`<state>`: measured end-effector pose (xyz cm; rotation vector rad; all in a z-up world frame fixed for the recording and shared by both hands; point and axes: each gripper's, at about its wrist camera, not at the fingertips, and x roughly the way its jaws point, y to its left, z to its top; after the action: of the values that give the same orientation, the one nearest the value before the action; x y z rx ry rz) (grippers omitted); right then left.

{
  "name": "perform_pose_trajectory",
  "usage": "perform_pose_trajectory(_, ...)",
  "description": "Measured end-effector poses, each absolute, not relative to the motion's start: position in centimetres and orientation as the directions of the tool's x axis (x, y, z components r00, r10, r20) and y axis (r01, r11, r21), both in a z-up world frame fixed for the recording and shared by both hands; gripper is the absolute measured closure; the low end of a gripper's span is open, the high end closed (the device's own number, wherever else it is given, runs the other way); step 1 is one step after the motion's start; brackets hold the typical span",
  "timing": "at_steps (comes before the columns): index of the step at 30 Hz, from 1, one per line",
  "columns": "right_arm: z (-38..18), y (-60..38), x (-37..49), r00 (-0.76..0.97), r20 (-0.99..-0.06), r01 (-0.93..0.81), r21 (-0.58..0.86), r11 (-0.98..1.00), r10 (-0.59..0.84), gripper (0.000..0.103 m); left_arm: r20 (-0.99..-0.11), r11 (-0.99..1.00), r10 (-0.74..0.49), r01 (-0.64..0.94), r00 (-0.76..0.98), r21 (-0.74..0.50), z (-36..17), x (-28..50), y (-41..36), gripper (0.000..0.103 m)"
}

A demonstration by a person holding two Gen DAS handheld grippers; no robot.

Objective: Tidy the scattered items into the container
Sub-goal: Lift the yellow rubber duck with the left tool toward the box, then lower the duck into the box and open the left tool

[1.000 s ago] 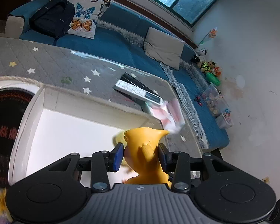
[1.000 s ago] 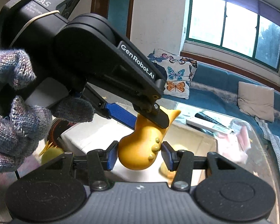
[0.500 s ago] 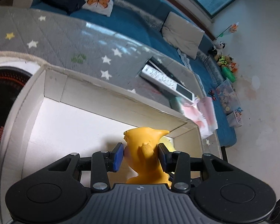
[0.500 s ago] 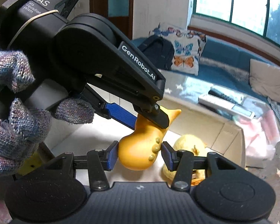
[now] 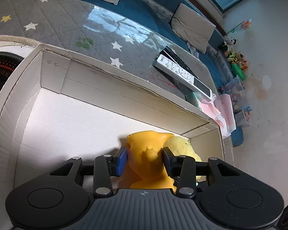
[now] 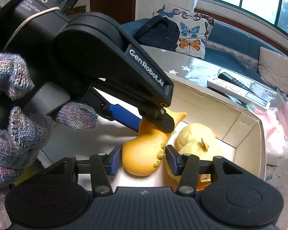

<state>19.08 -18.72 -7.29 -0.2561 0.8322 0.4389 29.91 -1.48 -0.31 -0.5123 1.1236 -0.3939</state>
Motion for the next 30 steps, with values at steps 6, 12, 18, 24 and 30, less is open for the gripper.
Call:
perform_pose_trajectory(6,-7.5,-18.6,19.0,0.595,-0.760,-0.469,-0.065,0.881,0.261,0.053,-0.753,0.836,-0.521,0.062,0.402,-0.546,0.1,29.4,-1.8,0.060)
perform_pose_trajectory(12,-7.4,-18.7,19.1,0.604,-0.752,-0.466,-0.063,0.883,0.265,0.052,-0.754,0.850,-0.502,0.083,0.424,-0.519,0.7,28.9,-2.1,0.060)
perform_pose_trajectory(18,-7.3,-18.9,18.9,0.615,-0.742,-0.457,-0.058,0.888,0.268,0.051,-0.745,0.863,-0.483,0.104,0.461,-0.495,1.6,28.3,-2.0,0.061)
perform_pose_trajectory(24,-7.3,-18.9,18.9,0.621,-0.737,-0.447,-0.053,0.893,0.268,0.051,-0.731,0.864,-0.481,0.118,0.484,-0.490,2.5,27.8,-1.7,0.061)
perform_pose_trajectory(30,-6.6,-19.2,18.2,0.643,-0.716,-0.440,-0.057,0.896,0.271,0.050,-0.726,0.868,-0.471,0.119,0.501,-0.482,3.2,26.6,-1.1,0.061)
